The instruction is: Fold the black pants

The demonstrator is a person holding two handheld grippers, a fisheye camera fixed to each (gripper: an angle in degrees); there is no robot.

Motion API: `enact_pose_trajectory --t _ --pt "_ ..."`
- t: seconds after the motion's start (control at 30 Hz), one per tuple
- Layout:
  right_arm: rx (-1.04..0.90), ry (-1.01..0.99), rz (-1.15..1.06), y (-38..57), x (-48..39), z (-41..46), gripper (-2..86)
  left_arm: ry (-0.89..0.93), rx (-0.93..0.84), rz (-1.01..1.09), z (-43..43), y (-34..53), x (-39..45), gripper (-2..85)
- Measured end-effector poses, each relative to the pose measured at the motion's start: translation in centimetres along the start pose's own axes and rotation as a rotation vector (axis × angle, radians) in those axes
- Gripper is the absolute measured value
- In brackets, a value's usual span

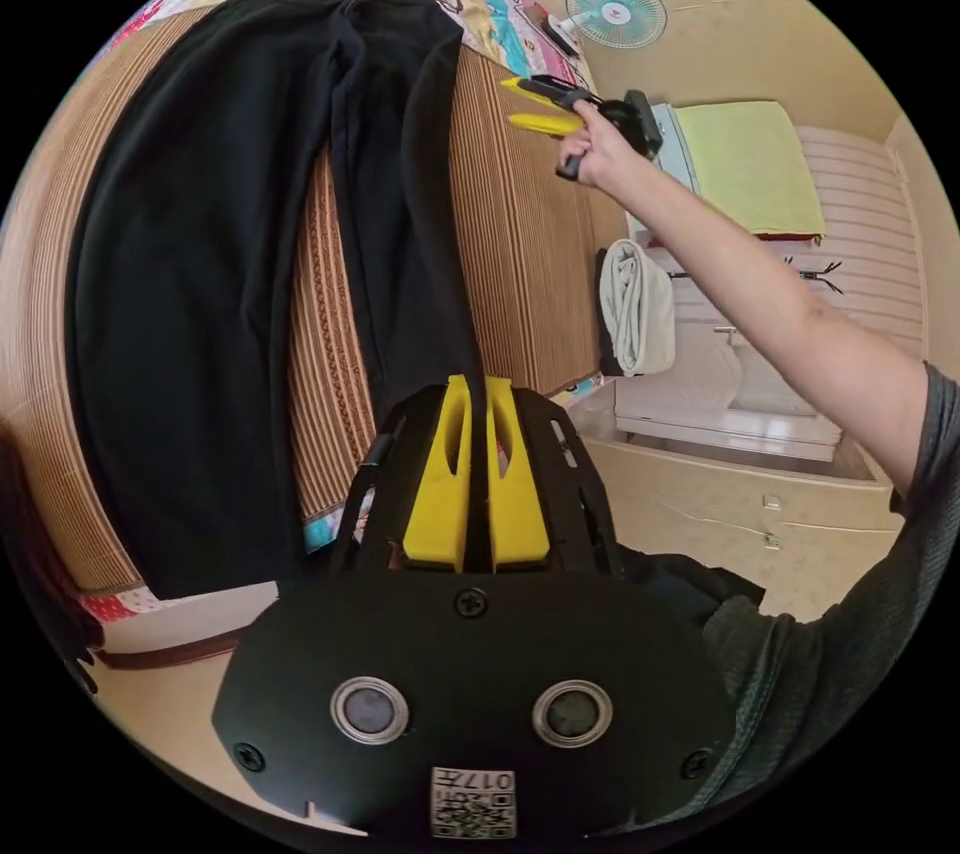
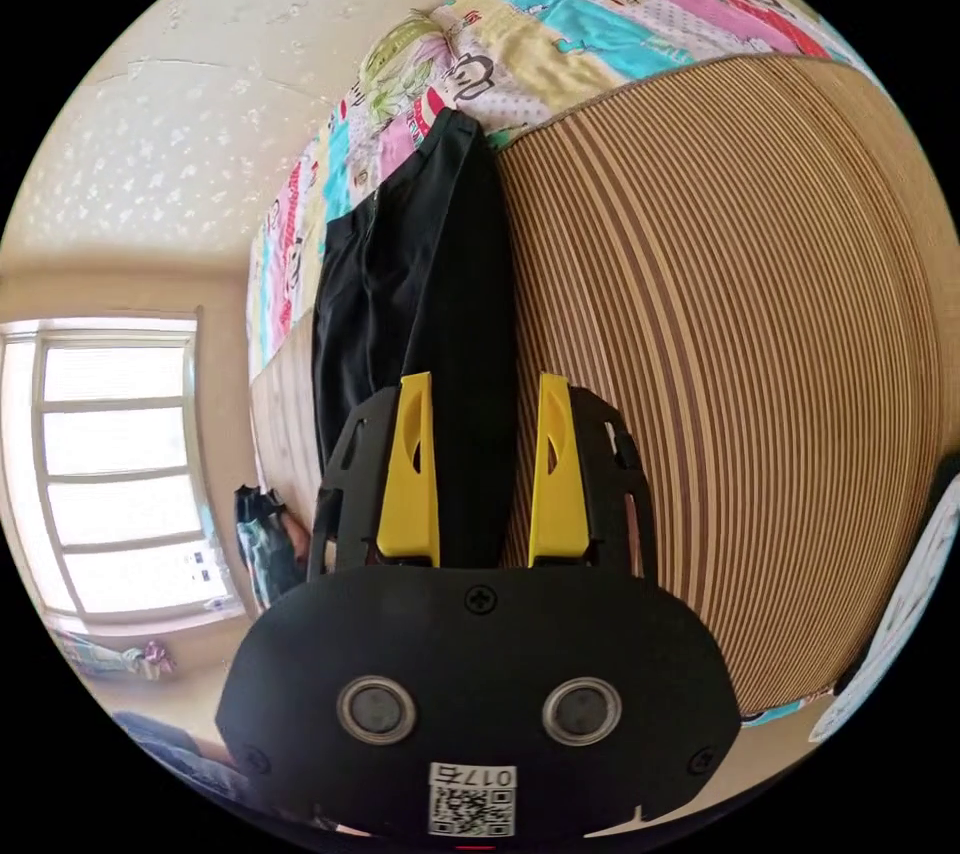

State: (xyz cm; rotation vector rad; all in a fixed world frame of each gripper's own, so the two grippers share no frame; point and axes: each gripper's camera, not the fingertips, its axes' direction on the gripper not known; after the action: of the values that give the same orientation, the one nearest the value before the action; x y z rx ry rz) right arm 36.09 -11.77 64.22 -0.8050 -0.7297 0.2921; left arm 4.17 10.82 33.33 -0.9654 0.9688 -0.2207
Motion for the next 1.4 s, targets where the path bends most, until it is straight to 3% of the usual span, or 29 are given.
enact_pose_trajectory --t 0.2,0.4,0.5,0.63,0.73,0.87,1.0,1.17,1.23,1.4 --pt "0.124 0.089 -0.033 -9.9 -5.5 4.7 14.7 0.128 0.029 0.075 0.5 0.3 1.1 -0.8" --pt "0.045 0.431 -0.101 -15.7 -9.1 12.5 13.5 0.245 0.108 -0.011 -2.2 1.9 -0.3 -0.8" --pt "0.056 0.660 -0.125 -16.1 -12.3 15.3 7.6 0.264 0.114 -0.024 -3.8 2.2 -0.6 -0.8" --pt "0.197 0.914 -0.398 -13.9 -22.2 17.7 3.2 0.335 0.193 -0.006 -9.1 4.2 -2.0 -0.8" --pt "0.267 0.798 -0.519 -12.0 -29.5 18.2 2.7 0.353 0.259 -0.109 -13.8 7.5 -4.5 -0.8" --pt "0.243 0.607 -0.613 -10.7 -38.5 21.7 2.6 0.244 0.326 -0.219 -19.6 10.9 -7.9 -0.8" --pt "0.200 0.476 -0.611 -11.0 -42.4 27.1 3.1 -0.008 0.387 -0.328 -24.8 12.5 -13.8 -0.8" --pt "0.037 0.292 -0.538 -11.9 -40.1 32.9 4.6 -0.149 0.200 -0.388 -22.6 11.0 -20.6 -0.6" --pt "0.078 0.281 -0.565 -10.3 -38.4 31.7 5.4 -0.169 0.152 -0.365 -21.1 10.5 -21.7 -0.4" --pt "-0.055 0.103 -0.617 -2.0 -29.5 26.3 7.5 -0.201 0.132 -0.342 -21.1 9.9 -20.6 -0.3"
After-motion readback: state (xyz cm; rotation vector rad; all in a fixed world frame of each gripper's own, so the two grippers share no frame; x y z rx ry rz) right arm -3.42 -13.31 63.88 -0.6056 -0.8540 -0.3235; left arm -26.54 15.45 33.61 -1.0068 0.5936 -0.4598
